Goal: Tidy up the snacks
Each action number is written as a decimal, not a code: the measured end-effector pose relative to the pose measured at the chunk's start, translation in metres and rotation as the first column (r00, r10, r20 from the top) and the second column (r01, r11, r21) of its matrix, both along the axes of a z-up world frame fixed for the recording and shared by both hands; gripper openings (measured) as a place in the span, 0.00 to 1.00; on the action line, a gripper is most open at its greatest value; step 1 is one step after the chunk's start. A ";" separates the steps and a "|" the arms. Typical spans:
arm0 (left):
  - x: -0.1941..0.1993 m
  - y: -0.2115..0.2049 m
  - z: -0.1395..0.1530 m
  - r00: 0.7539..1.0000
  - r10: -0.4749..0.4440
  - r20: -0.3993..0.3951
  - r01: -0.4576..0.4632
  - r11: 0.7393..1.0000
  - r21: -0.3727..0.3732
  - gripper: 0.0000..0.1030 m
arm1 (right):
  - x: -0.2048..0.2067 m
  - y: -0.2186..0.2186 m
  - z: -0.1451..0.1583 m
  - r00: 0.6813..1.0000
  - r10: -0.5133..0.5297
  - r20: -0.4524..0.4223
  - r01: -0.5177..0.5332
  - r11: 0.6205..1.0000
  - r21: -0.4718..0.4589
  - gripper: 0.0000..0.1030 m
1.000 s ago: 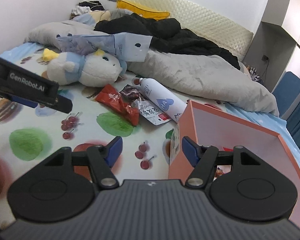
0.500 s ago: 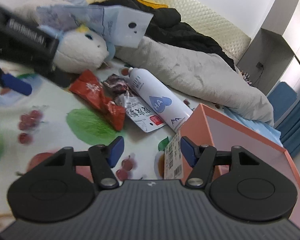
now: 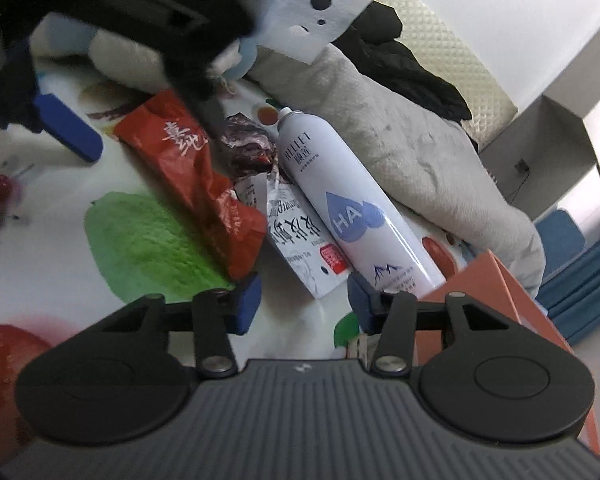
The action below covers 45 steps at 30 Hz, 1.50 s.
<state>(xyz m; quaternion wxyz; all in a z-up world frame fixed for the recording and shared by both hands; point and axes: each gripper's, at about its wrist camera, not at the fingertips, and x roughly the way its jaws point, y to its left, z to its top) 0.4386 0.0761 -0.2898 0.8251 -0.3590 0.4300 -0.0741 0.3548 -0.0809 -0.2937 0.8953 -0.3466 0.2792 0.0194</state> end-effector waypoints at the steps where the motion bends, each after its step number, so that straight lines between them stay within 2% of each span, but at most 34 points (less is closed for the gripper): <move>1: 0.005 -0.003 0.002 1.000 -0.007 -0.006 0.007 1.000 0.011 0.91 | 0.002 0.001 -0.002 1.000 0.000 0.002 0.000 1.000 -0.008 0.46; 4: 0.019 -0.013 0.007 0.999 -0.026 -0.032 0.028 0.998 0.059 0.91 | 0.005 0.004 -0.005 1.000 0.006 0.019 -0.005 0.999 -0.039 0.41; 7: 0.028 -0.019 0.011 0.998 -0.025 -0.061 0.033 0.991 0.129 0.91 | 0.010 0.002 -0.007 1.000 -0.008 0.003 0.008 1.000 -0.025 0.25; 10: 0.036 -0.023 0.015 0.996 -0.036 -0.077 0.050 0.980 0.195 0.91 | 0.013 0.000 -0.008 1.000 -0.007 -0.016 0.007 1.000 -0.003 0.14; 14: 0.043 -0.022 0.015 0.995 -0.046 -0.086 0.066 0.969 0.237 0.90 | 0.008 0.000 -0.006 0.999 0.008 -0.031 -0.006 0.999 0.042 0.07; 17: 0.047 -0.025 0.016 0.994 -0.058 -0.096 0.083 0.956 0.282 0.89 | 0.005 0.000 -0.002 1.000 0.004 -0.030 -0.002 0.997 0.073 0.06; 20: 0.050 -0.033 0.015 0.992 -0.079 -0.100 0.109 0.932 0.345 0.85 | 0.001 -0.002 0.003 1.000 0.010 -0.027 -0.007 0.996 0.093 0.05; 22: 0.050 -0.035 0.015 0.991 -0.098 -0.096 0.128 0.910 0.394 0.76 | -0.004 -0.001 0.003 1.000 0.024 -0.021 -0.022 0.997 0.079 0.04; 23: 0.051 -0.035 0.014 0.990 -0.104 -0.092 0.132 0.908 0.398 0.76 | -0.006 -0.002 0.003 0.999 0.025 -0.024 -0.023 0.996 0.082 0.04; 25: 0.051 -0.035 0.015 0.990 -0.111 -0.092 0.140 0.902 0.408 0.66 | -0.009 -0.001 0.005 0.999 0.032 -0.023 -0.029 0.996 0.084 0.03; 27: 0.049 -0.037 0.017 0.987 -0.130 -0.091 0.156 0.892 0.423 0.64 | -0.014 0.001 0.007 0.999 0.044 -0.026 -0.042 0.996 0.083 0.02; 28: 0.047 -0.037 0.017 0.987 -0.135 -0.088 0.160 0.891 0.425 0.52 | -0.016 0.002 0.009 0.998 0.051 -0.029 -0.048 0.995 0.087 0.02; 30: 0.041 -0.036 0.021 0.986 -0.149 -0.078 0.168 0.886 0.432 0.49 | -0.022 0.005 0.012 0.998 0.062 -0.028 -0.060 0.995 0.086 0.02; 33: 0.030 -0.038 0.025 0.984 -0.161 -0.075 0.178 0.869 0.461 0.46 | -0.031 0.007 0.015 0.996 0.082 -0.024 -0.081 0.994 0.070 0.02; 40: -0.012 -0.026 0.031 0.985 -0.155 -0.078 0.173 0.877 0.448 0.44 | -0.061 0.002 0.028 0.992 0.119 -0.037 -0.116 0.991 0.062 0.02; 45: -0.047 -0.019 0.035 0.982 -0.165 -0.095 0.190 0.863 0.468 0.44 | -0.091 0.004 0.032 0.984 0.171 -0.044 -0.169 0.985 0.033 0.02</move>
